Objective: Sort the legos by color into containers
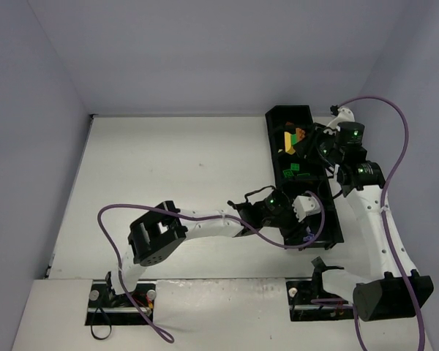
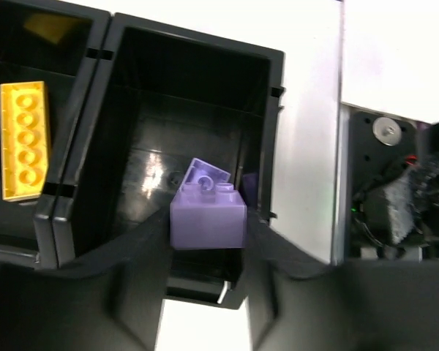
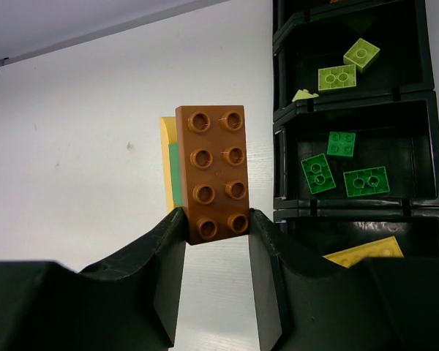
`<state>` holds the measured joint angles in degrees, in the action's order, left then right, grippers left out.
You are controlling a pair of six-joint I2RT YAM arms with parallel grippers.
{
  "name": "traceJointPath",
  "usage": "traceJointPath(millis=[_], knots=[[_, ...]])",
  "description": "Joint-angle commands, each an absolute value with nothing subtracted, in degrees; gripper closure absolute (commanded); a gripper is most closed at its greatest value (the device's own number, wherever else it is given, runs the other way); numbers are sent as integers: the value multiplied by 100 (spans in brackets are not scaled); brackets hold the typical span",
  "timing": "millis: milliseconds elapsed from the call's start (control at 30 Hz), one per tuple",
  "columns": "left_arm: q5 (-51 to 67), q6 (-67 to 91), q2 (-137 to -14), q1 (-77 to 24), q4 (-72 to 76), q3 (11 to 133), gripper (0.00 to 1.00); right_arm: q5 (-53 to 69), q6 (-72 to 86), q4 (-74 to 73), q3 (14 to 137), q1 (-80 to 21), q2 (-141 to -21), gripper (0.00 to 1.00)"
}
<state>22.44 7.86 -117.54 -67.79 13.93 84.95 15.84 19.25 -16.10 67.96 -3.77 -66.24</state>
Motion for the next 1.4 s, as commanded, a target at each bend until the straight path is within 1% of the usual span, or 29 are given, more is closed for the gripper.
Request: traceJointPath(millis=[0, 67, 100, 133, 200, 267, 400, 567, 600, 733, 867, 900, 933, 1033, 1133, 1200, 1367], knots=[[2022, 703, -11514, -6803, 1828, 8886, 62, 1538, 1890, -1406, 6794, -369, -6390, 100], [1838, 712, -11470, -6803, 1872, 8851, 53, 1547, 1881, -1415, 6785, -369, -6355, 100], [1793, 721, -11452, -6803, 1898, 8790, 45, 1547, 1881, -1415, 6785, -378, -6354, 100], [1741, 747, -11426, -6803, 1925, 8754, 40, 1564, 1881, -1424, 6776, -378, -6346, 100], [1688, 765, -11347, -6803, 1942, 8667, 33, 1582, 1890, -1433, 6759, -369, -6328, 100], [1609, 835, -11242, -6803, 2003, 8596, 30, 1591, 1881, -1441, 6733, -378, -6311, 100], [1459, 1054, -10891, -6759, 1995, 8368, 29, 1687, 1855, -1441, 6715, -369, -6275, 100], [1581, 1748, -9951, -6391, 2486, 7297, 29, 2125, 1775, -1398, 6680, -369, -6354, 100], [1643, 2019, -9662, -6163, 2635, 6973, 29, 2223, 1767, -1371, 6680, -369, -6381, 100], [1994, 2548, -8975, -5608, 2812, 6400, 29, 2750, 1714, -1143, 6610, -369, -6434, 100], [2372, 2925, -8360, -4994, 2646, 6161, 29, 3479, 1731, -766, 6539, -387, -6609, 100], [2651, 3040, -8263, -4827, 2663, 6118, 29, 3741, 1731, -695, 6522, -395, -6679, 100], [2846, 3154, -8096, -4460, 2724, 6082, 29, 3892, 1731, -625, 6504, -396, -6723, 100], [3567, 3646, -7919, -3809, 2996, 5994, 27, 4402, 1731, -195, 6451, -431, -6829, 100], [4060, 4016, -7884, -3490, 3251, 6073, 25, 4779, 1801, 156, 6390, -492, -6908, 100], [4209, 4174, -7901, -3454, 3418, 6152, 23, 4939, 1881, 474, 6337, -545, -6978, 100], [4333, 4481, -8068, -3428, 3918, 6240, 23, 5265, 2022, 993, 6416, -896, -7215, 100]])
